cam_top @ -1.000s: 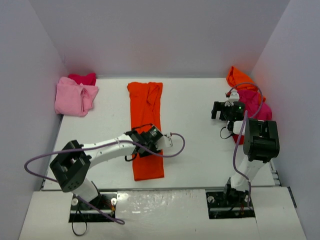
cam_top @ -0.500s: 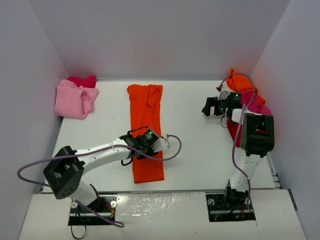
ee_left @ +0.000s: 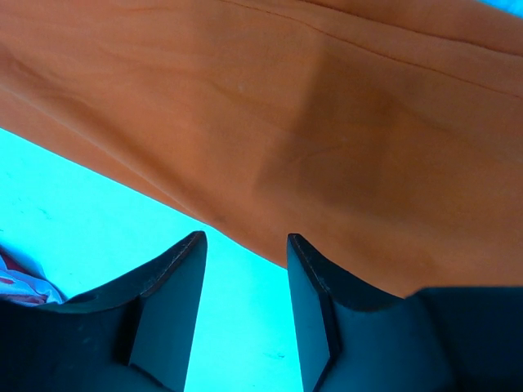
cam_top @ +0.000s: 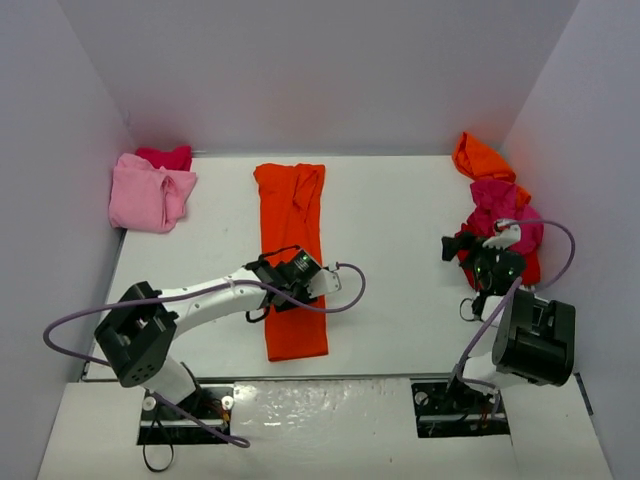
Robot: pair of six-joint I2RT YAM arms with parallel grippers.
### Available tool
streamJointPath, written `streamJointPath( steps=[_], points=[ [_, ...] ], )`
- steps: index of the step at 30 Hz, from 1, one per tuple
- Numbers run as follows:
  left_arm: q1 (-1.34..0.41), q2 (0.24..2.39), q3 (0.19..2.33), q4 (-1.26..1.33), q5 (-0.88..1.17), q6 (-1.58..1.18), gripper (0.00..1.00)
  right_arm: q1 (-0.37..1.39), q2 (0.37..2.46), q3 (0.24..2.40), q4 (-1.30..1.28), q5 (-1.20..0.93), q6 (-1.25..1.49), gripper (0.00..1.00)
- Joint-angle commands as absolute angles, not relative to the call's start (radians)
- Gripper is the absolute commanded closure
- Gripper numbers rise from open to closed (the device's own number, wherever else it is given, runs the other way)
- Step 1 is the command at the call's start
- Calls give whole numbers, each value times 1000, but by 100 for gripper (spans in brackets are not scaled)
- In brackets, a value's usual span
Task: Fold and stack the t-shirts
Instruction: Grab the bottom of the folded rectangular tshirt with left arm
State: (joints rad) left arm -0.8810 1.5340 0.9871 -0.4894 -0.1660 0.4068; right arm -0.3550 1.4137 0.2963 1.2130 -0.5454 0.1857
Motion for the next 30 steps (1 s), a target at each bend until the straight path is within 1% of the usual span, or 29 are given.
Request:
streamJointPath(
  steps=[1,2,4,6,7,8,9,11,14,19,24,27,29,30],
  points=[
    [-879,1551,1037,-491,-176,400,60,-385,1585,266,1580,-496,229,0],
    [-879,1554,1046,-496,-176,397,60,-389,1593,255,1620,-489,227,0],
    [-879,1554,1048,-504,-166,393,61,-330,1585,241,1630,-447,151,0],
    [-878,1555,1042,-490,-165,394,62,-124,1609,271,1579,-335,-48,0],
    [-879,1558,1041,-486,-169,396,62,-54,1634,307,1508,-255,-85,0],
    [-879,1561,1043,-486,-172,397,62,-54,1625,340,1396,-222,-81,0],
    [-879,1558,1040,-488,-173,399,62,-55,1621,348,1454,-197,-74,0],
    [-878,1527,1018,-470,-168,399,62,-68,1625,320,1487,-249,-83,0],
    [-879,1510,1007,-473,-162,411,63,-81,1625,337,1437,-286,-73,0],
    [-944,1480,1096,-647,-113,391,62,-84,1621,330,1458,-297,-71,0],
    [-1044,1443,1097,-784,-85,391,65,-80,1621,332,1451,-290,-73,0],
    [-1109,1426,1018,-759,-106,381,66,-80,1621,332,1451,-287,-73,0],
    [-1111,1417,941,-684,-110,364,71,-80,1621,331,1451,-287,-74,0],
    [-1111,1416,939,-627,-132,347,74,-81,1621,333,1451,-287,-74,0]
  ],
)
